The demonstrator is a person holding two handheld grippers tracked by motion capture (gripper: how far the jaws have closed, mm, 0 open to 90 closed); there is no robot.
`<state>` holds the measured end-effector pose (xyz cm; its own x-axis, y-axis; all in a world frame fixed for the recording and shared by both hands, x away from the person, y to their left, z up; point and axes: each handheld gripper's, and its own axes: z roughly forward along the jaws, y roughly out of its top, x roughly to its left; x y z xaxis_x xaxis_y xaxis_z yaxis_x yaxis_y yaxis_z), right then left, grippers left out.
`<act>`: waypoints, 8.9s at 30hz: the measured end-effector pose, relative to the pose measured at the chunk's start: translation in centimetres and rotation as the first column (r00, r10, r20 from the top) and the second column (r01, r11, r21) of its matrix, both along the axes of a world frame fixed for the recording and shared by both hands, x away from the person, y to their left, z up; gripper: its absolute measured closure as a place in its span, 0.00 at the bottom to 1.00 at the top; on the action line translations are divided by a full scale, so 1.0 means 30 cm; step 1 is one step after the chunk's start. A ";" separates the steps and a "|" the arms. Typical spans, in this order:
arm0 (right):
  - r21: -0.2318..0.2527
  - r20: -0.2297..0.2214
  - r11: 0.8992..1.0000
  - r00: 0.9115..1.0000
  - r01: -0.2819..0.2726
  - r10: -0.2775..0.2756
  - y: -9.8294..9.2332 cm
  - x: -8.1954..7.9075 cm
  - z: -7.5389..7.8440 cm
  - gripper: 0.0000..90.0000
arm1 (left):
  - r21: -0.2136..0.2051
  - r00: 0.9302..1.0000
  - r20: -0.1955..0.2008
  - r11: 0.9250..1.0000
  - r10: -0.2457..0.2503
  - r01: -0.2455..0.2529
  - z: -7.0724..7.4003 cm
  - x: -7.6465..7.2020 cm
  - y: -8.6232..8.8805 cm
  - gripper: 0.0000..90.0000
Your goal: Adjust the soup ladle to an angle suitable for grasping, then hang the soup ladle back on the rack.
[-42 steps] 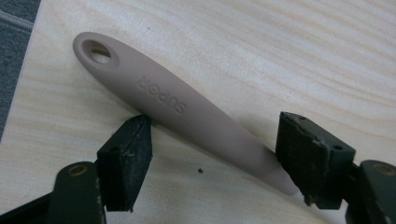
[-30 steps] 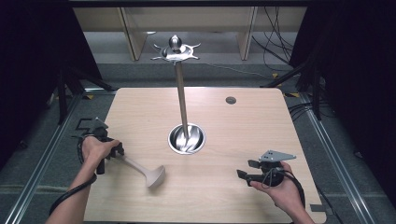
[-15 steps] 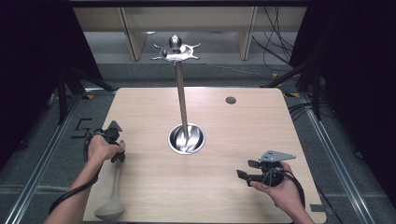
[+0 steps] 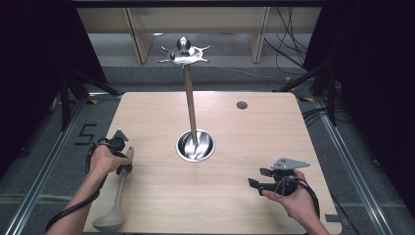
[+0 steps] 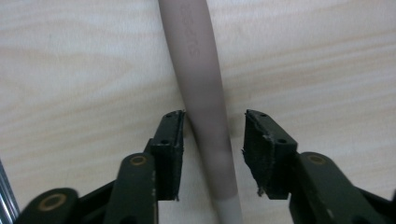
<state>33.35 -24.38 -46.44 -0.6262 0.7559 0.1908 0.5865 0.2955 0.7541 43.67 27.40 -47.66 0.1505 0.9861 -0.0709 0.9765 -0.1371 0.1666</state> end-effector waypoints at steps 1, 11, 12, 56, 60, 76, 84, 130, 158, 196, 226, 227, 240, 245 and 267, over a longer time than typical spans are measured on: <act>0.000 -0.001 1.000 1.000 0.001 -0.001 0.000 0.000 0.000 0.40 | 0.016 0.999 0.008 0.998 -0.054 0.053 0.002 -0.001 0.012 0.60; 0.002 -0.001 1.000 1.000 0.002 -0.002 0.001 -0.001 0.001 0.40 | -0.026 0.997 -0.033 0.997 -0.073 0.072 -0.012 -0.055 0.033 0.60; 0.002 -0.001 1.000 1.000 0.002 -0.002 0.000 -0.001 0.001 0.40 | -0.026 0.997 -0.026 0.997 -0.067 0.066 -0.014 -0.057 0.033 0.61; 0.005 0.000 1.000 1.000 0.004 -0.004 0.001 -0.003 0.003 0.40 | -0.149 0.801 0.554 0.920 -0.227 0.364 0.109 -0.344 0.147 0.84; 0.013 -0.007 1.000 1.000 0.002 -0.002 0.003 -0.004 0.003 0.40 | -0.201 0.756 0.636 0.913 -0.155 0.356 0.113 -0.384 0.143 0.84; 0.013 -0.002 1.000 1.000 0.005 -0.005 0.002 -0.003 0.002 0.40 | -0.252 0.561 0.828 0.887 -0.010 0.387 0.175 -0.435 0.138 0.84; 0.034 -0.006 0.999 1.000 0.004 -0.004 0.002 0.001 -0.002 0.40 | -0.221 0.474 0.880 0.864 -0.023 0.453 0.248 -0.389 0.086 0.84; 0.006 0.050 1.000 0.999 0.020 -0.020 -0.019 -0.005 0.010 0.40 | -0.154 0.376 0.908 0.687 -0.185 0.710 0.468 -0.159 0.017 0.84; 0.013 0.061 1.000 0.998 0.025 -0.026 -0.022 -0.003 0.009 0.40 | -0.207 0.398 0.896 0.608 -0.197 0.766 0.553 -0.067 -0.034 0.84; 0.019 0.030 0.999 0.999 0.037 -0.038 -0.017 -0.009 0.011 0.40 | -0.192 0.392 0.887 0.576 -0.246 0.795 0.607 0.041 -0.083 0.84; 0.000 0.054 1.000 0.998 0.030 -0.030 -0.023 -0.004 0.012 0.40 | -0.204 0.401 0.873 0.539 -0.278 0.817 0.607 0.075 -0.143 0.84; 0.001 0.053 1.000 0.998 0.030 -0.030 -0.024 -0.004 0.012 0.40 | -0.204 0.401 0.873 0.539 -0.278 0.817 0.607 0.075 -0.143 0.84; 0.000 0.055 1.000 0.998 0.030 -0.030 -0.023 -0.003 0.011 0.40 | -0.202 0.405 0.865 0.531 -0.297 0.823 0.609 0.086 -0.156 0.84; 0.001 0.056 1.000 0.998 0.031 -0.031 -0.024 -0.003 0.011 0.40 | -0.204 0.406 0.863 0.527 -0.301 0.825 0.610 0.091 -0.159 0.84; 0.001 0.055 1.000 0.998 0.031 -0.031 -0.024 -0.003 0.011 0.40 | -0.205 0.413 0.852 0.522 -0.321 0.828 0.613 0.108 -0.169 0.84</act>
